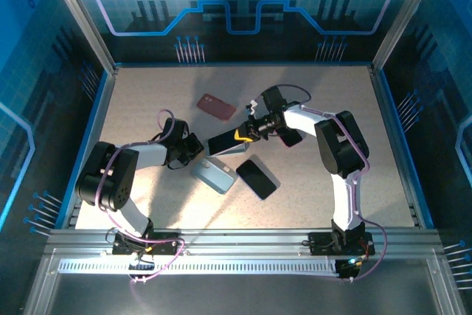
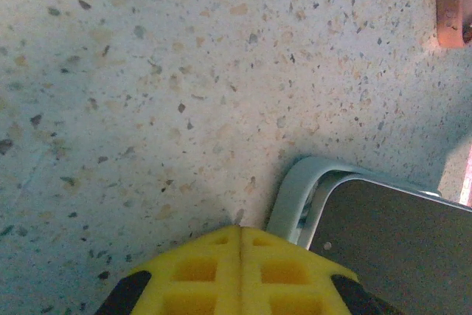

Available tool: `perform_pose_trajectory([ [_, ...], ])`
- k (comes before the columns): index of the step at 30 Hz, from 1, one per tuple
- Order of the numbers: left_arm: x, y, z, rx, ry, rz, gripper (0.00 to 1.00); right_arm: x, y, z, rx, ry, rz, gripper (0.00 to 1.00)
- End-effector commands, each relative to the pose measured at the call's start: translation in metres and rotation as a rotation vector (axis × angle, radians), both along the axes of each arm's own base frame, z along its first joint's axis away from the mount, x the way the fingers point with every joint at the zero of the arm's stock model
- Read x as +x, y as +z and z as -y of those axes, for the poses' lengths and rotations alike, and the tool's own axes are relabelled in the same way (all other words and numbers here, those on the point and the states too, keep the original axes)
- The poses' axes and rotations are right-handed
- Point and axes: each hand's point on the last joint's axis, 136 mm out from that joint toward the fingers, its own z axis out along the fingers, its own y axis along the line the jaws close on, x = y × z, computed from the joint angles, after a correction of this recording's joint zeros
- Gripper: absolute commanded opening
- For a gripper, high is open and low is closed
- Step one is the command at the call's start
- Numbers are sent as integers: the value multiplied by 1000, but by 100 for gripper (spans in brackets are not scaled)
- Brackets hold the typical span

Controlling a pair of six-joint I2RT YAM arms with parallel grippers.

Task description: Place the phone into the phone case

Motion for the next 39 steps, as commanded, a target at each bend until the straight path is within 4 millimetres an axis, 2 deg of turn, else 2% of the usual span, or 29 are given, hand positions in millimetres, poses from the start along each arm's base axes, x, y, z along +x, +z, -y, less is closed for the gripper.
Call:
perform_pose_trajectory([
  [1,1,-2,10,-28,-22,2,0,6,-15,12,-62,-39,-39,0],
  [20,4,-3,28,-43,-54,0,0,4,-22,4,-68,-35,-47,0],
  [31,4,-2,31,-44,-61,2,0,3,-25,-4,-63,-28,-45,0],
  [39,13,-2,30,-32,-51,16,0,-4,-32,-6,-85,0,-50,0],
])
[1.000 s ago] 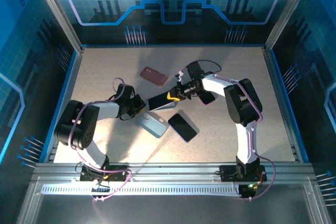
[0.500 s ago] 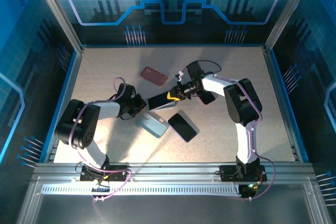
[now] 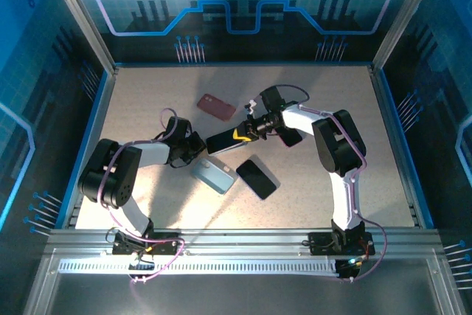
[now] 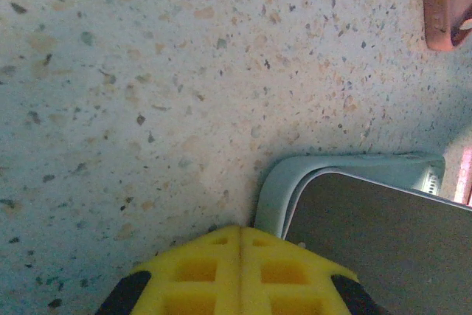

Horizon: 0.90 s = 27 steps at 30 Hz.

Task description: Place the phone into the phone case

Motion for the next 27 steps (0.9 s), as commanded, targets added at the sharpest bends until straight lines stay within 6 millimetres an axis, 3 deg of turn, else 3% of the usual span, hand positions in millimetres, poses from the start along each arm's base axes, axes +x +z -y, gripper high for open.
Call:
perform_pose_trajectory([
  [1,8,-1,20,-20,-46,13,0,-9,-30,1,-97,7,-41,0],
  [12,34,6,19,21,-32,53,0,-16,-35,7,-136,33,-53,0],
  [27,36,5,10,56,-3,69,0,-8,-46,29,-192,2,-87,0],
])
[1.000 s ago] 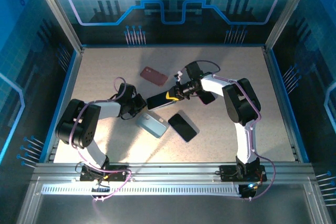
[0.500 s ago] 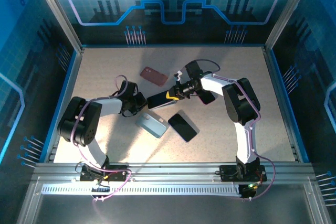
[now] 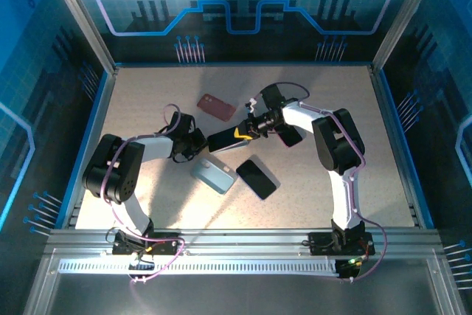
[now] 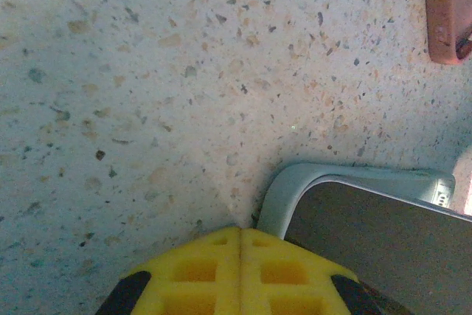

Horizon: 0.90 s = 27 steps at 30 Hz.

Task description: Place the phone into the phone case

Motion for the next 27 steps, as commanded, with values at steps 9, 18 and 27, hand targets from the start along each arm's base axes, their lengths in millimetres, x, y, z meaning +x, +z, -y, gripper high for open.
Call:
perform_pose_trajectory([
  [9,24,13,-2,36,37,122,0,-11,-50,31,-206,-29,-103,0],
  [18,24,21,-4,31,45,133,0,-11,-59,36,-231,-31,-116,0],
  [27,25,14,-1,16,39,114,0,-10,-61,37,-242,-27,-117,2],
])
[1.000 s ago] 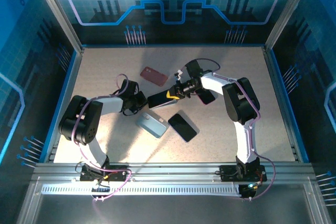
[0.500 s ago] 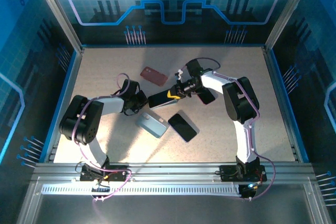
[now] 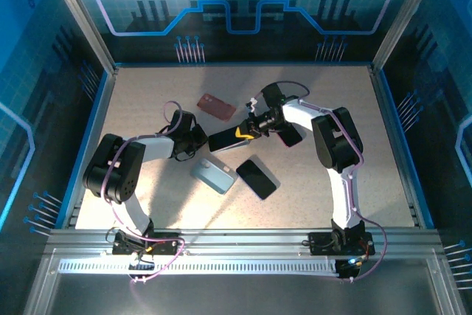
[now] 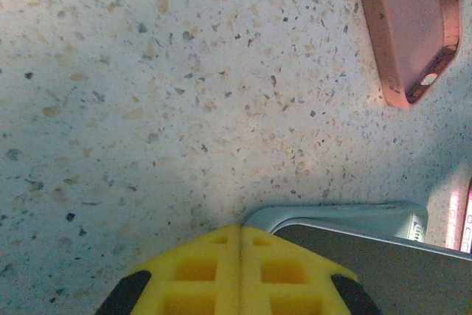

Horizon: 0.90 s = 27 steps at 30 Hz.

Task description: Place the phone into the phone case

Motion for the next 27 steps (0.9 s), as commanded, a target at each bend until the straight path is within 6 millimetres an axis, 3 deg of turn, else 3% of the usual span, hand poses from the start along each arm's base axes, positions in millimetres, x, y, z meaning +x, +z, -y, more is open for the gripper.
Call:
perform_pose_trajectory([
  [1,8,4,3,-15,2,24,0,-13,-55,32,-222,-42,-101,2],
  [17,21,-5,16,-45,-27,17,0,-11,-54,32,-233,-44,-110,4],
  [27,13,-7,18,-64,-35,18,0,-13,-64,32,-249,-52,-124,10],
])
